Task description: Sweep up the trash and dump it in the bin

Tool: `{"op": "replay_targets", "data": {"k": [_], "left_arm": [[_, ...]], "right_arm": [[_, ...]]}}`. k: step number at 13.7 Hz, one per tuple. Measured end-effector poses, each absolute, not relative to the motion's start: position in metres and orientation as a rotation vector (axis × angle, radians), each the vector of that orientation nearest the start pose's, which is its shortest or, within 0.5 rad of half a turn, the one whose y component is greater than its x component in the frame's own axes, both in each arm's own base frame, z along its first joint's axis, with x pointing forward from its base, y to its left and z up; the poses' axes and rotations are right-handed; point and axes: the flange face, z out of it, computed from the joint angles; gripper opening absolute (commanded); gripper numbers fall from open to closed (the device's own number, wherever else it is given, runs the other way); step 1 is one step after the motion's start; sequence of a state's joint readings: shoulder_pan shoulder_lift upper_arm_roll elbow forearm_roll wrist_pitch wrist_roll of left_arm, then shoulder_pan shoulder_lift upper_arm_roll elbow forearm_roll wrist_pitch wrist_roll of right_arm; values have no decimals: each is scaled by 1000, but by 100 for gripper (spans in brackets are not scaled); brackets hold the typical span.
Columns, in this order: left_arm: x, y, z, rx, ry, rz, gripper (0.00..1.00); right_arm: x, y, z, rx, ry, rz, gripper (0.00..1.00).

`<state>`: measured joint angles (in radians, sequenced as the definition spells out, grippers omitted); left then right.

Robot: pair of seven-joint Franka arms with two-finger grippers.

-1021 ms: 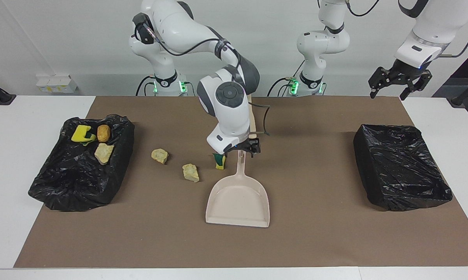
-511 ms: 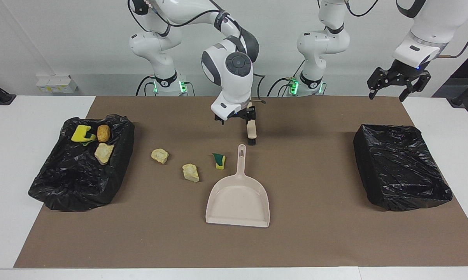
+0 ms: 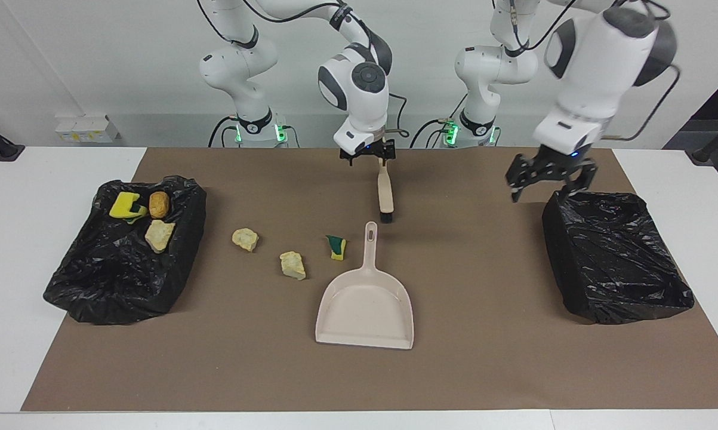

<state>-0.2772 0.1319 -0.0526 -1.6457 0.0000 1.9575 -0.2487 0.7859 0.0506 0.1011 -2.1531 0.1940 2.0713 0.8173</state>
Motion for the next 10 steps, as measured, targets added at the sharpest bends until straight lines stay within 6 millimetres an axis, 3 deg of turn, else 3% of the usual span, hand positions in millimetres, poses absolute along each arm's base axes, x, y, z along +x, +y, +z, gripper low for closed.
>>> {"op": "replay_targets", "data": {"k": [3, 6, 8, 10], "left_arm": [[598, -272, 502, -3215, 27, -244, 100], [597, -345, 445, -3247, -88, -239, 100], [593, -377, 419, -3274, -154, -258, 100], [589, -389, 415, -3313, -186, -238, 100]], "right_arm": [[315, 427, 345, -3126, 21, 356, 68], [316, 427, 339, -3129, 17, 361, 63], [317, 428, 340, -3121, 17, 346, 62], [315, 429, 339, -3122, 3, 348, 53]]}}
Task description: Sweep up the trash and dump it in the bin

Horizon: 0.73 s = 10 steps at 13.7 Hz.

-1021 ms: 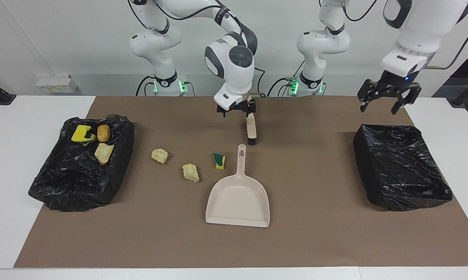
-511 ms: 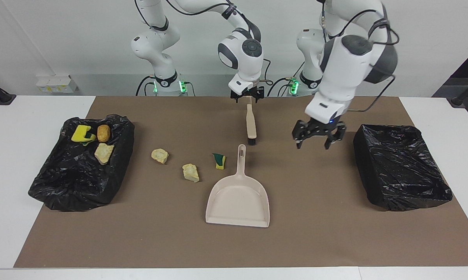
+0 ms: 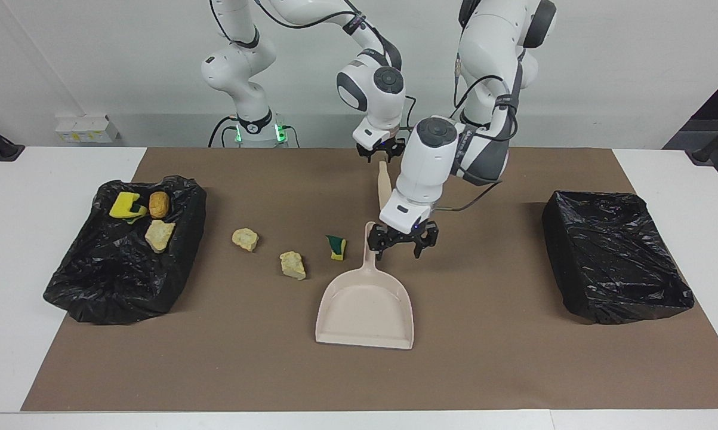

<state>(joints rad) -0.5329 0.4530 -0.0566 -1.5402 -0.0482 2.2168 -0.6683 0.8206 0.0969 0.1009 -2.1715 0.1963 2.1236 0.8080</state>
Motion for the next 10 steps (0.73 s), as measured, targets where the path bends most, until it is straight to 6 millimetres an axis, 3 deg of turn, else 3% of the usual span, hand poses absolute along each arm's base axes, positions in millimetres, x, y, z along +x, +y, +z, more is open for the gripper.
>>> {"op": "replay_targets", "data": {"k": [2, 6, 8, 10], "left_arm": [[579, -402, 409, -3323, -156, -206, 100], [547, -427, 368, -3282, 126, -106, 100], [545, -428, 363, -3275, 168, -97, 100], [545, -427, 363, -3273, 184, -101, 67]], "right_arm": [[310, 432, 333, -3128, -34, 360, 4], [309, 433, 329, -3105, -15, 401, 0], [312, 434, 330, -3087, 8, 416, 0], [317, 431, 330, -3084, 30, 419, 0]]}}
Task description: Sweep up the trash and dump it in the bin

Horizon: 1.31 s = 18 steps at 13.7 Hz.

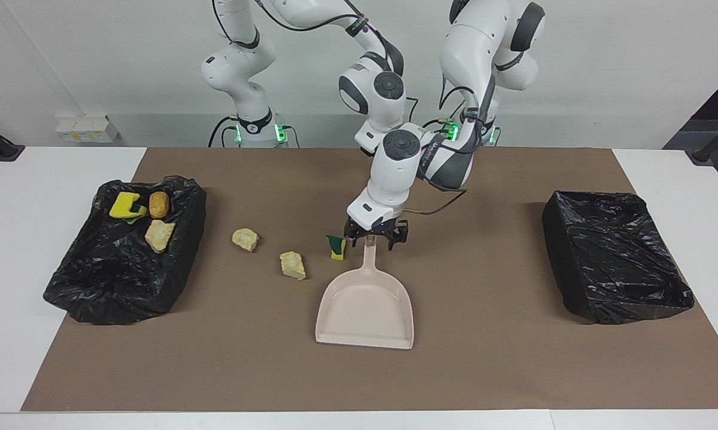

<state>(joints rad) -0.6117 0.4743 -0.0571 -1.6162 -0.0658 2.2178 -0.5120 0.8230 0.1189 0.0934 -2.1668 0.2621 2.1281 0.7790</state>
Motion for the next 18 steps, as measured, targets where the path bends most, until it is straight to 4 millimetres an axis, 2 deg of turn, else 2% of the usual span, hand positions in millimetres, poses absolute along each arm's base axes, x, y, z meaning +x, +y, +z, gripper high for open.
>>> {"op": "replay_targets", "data": {"k": [1, 2, 3, 5, 7, 10, 12, 14, 16, 18], "left_arm": [[546, -427, 363, -3273, 185, -102, 33], [547, -426, 363, -3272, 184, -103, 5], [547, -425, 363, -3272, 182, -104, 0], [547, -425, 362, -3266, 188, -91, 0], [549, -419, 363, -3238, 202, -78, 0], [557, -399, 378, -3143, 269, -81, 0], [566, -367, 405, -3110, 337, -39, 0], [569, -336, 440, -3079, 494, -23, 0], [568, -301, 475, -3012, 764, 4, 0], [563, -252, 504, -2900, 1103, 43, 0]], "right_arm": [[324, 426, 330, -3081, 56, 419, 0], [335, 418, 332, -3078, 93, 424, 0], [344, 408, 336, -3079, 128, 440, 0], [358, 383, 354, -3090, 191, 511, 0], [372, 347, 383, -3087, 263, 571, 0], [395, 291, 415, -3060, 308, 601, 0], [413, 257, 419, -3069, 313, 589, 0], [428, 230, 415, -3124, 320, 550, 0], [442, 201, 410, -3203, 304, 509, 0], [451, 181, 408, -3259, 281, 484, 0]]}}
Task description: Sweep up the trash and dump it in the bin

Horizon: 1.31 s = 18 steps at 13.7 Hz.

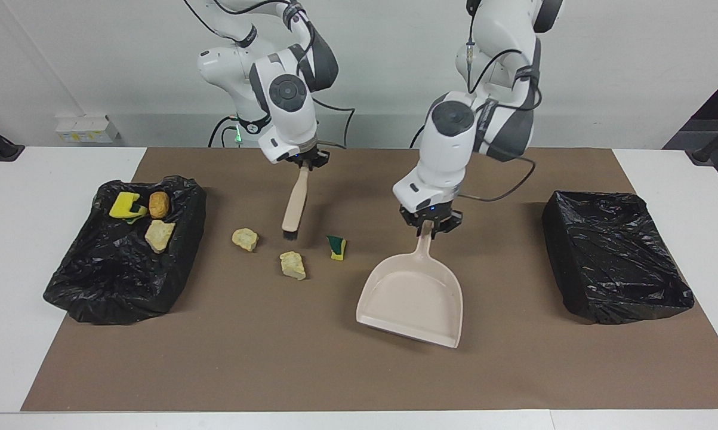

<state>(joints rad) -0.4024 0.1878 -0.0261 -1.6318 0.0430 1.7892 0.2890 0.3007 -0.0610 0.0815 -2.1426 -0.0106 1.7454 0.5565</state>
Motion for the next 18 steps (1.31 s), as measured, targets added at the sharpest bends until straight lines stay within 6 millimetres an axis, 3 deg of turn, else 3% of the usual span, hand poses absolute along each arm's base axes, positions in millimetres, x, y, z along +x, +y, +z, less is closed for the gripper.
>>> {"op": "replay_targets", "data": {"k": [3, 6, 8, 11, 14, 16, 18], "left_arm": [[548, -194, 512, -2774, 1403, 151, 0], [544, -176, 497, -2635, 1677, 178, 0], [532, -180, 476, -2586, 1752, 163, 0], [513, -208, 432, -2512, 1852, 134, 0], [501, -226, 406, -2482, 1895, 153, 0], [491, -235, 392, -2484, 1891, 161, 0], [483, -242, 381, -2518, 1841, 161, 0]], "right_arm": [[457, 165, 406, -3276, 267, 480, 0], [463, 130, 394, -3301, 236, 518, 0], [461, 115, 380, -3329, 231, 524, 0], [464, 87, 374, -3383, 262, 520, 0], [458, 53, 357, -3366, 343, 557, 0], [452, 54, 334, -3359, 320, 500, 0], [452, 67, 320, -3359, 260, 442, 0]]}}
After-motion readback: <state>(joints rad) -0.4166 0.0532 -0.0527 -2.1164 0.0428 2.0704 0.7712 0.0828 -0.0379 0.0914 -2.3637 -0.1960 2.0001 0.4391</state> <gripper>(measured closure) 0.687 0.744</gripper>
